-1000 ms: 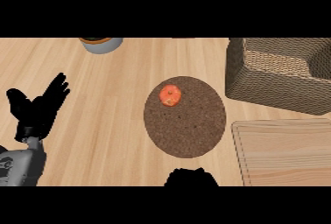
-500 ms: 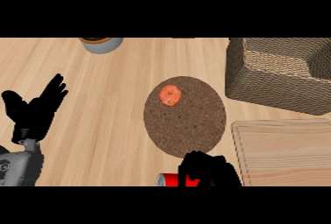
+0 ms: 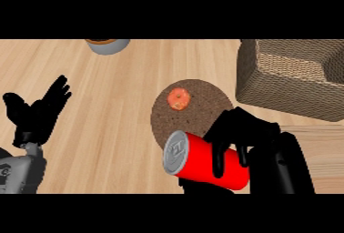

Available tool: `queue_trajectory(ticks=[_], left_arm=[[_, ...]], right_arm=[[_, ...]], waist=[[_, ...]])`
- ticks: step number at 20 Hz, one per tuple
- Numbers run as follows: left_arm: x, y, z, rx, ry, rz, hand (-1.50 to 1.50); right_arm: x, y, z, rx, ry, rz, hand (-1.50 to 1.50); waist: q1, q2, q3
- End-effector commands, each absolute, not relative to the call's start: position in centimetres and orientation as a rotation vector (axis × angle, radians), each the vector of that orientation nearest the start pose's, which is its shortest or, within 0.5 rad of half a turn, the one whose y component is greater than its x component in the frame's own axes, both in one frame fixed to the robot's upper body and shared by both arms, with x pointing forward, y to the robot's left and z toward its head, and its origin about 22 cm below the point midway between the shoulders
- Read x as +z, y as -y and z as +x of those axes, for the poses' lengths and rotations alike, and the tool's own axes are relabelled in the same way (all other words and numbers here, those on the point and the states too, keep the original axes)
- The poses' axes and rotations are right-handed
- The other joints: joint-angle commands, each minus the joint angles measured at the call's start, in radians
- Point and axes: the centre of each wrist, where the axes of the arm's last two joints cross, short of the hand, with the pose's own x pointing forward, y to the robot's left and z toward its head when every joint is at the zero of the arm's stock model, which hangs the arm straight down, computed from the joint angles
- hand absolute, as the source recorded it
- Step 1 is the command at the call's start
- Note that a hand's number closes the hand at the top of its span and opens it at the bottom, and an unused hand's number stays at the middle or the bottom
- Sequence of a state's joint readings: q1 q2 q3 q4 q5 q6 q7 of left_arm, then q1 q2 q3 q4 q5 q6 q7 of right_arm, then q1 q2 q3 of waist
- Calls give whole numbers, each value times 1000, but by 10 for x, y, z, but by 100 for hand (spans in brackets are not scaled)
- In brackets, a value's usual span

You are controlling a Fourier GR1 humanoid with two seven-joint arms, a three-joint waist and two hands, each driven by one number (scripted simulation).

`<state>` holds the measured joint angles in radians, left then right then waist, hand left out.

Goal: Pick the can from the cutting board and place it in the basket

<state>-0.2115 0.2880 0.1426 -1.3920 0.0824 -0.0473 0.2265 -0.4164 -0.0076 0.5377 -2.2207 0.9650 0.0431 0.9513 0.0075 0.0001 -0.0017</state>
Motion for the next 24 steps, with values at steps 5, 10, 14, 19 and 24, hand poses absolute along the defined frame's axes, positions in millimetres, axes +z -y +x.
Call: queue_trajectory(ticks=[5,10,14,19,24], left_arm=[[44,-318,292,-78,1390,189,0],[38,-316,290,-76,1373,191,0],[33,-328,290,-82,1400,198,0],[47,-324,291,-75,1378,205,0],[31,-287,300,-91,1396,194,0]], right_arm=[[275,129,236,378,1756,-847,150],[284,136,284,353,1666,-1015,150],[255,181,310,315,1634,-1049,150],[229,228,334,331,1639,-1018,150],[201,252,353,317,1665,-1036,150]], waist=[[-2,-1,1],[1,0,1],[-4,2,2],[-1,2,2],[-5,4,2]])
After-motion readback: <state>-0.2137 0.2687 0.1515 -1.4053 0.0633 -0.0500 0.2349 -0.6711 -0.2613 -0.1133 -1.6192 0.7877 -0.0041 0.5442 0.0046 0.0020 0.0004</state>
